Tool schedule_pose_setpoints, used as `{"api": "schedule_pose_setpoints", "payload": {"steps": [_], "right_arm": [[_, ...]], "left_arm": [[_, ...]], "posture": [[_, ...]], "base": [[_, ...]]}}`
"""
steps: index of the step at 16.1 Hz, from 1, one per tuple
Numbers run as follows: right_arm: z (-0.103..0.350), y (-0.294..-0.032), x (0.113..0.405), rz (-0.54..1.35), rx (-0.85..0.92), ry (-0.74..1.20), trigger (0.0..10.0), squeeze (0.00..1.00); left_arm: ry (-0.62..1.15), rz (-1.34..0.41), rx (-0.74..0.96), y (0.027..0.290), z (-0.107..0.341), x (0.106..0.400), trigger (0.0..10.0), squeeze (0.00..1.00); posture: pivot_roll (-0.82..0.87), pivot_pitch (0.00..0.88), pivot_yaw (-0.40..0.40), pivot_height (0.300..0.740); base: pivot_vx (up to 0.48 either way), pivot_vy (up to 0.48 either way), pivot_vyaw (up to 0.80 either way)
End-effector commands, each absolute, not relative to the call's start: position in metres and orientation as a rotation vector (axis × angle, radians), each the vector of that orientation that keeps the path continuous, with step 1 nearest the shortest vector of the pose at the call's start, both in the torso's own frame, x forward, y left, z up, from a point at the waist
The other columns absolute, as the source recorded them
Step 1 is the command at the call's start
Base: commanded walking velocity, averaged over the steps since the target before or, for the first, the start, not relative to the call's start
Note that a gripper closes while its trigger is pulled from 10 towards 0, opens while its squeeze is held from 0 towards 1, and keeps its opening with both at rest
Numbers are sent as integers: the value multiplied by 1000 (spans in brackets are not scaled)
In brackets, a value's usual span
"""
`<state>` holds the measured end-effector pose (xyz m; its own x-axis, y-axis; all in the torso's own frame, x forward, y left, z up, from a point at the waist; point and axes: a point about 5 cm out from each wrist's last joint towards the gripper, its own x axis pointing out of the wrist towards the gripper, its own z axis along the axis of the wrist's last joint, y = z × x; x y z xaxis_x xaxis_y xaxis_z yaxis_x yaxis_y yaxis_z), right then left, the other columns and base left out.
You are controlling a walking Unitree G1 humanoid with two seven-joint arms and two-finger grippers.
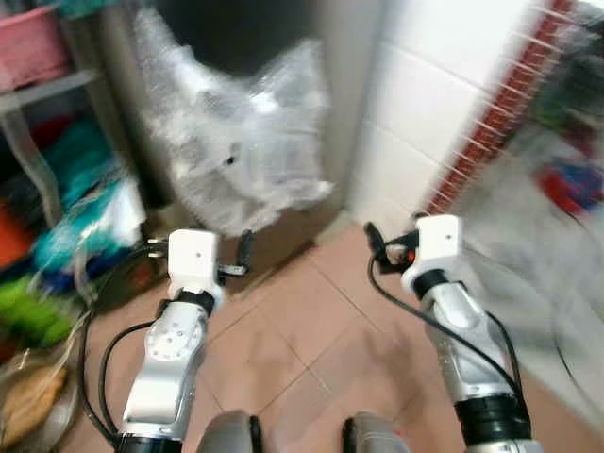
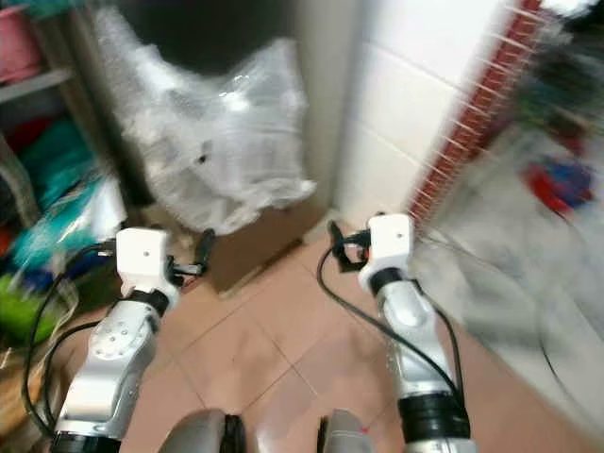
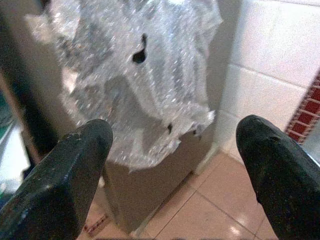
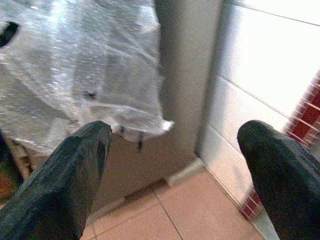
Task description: Restocking fridge
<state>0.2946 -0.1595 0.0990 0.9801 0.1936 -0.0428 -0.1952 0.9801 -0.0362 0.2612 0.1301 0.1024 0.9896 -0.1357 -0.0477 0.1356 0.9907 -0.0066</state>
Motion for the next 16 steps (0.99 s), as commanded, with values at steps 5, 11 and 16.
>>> {"api": "schedule_pose_setpoints", "payload": {"steps": [5, 11, 16], "right_arm": [[100, -170, 291, 111, -69, 20, 10000, 0], [100, -168, 290, 77, -60, 4, 10000, 0], [105, -163, 297, 76, -57, -20, 10000, 0]], "left_arm": [[32, -202, -11, 116, 104, 262, 10000, 0], [24, -224, 2, 116, 102, 261, 10000, 0], [-7, -238, 7, 114, 110, 267, 10000, 0]], "posture": [[51, 80, 2, 740], [57, 67, 2, 740], [79, 88, 10, 740]], "base": [[175, 409, -800], [428, 101, -800], [281, 0, -800]]}}
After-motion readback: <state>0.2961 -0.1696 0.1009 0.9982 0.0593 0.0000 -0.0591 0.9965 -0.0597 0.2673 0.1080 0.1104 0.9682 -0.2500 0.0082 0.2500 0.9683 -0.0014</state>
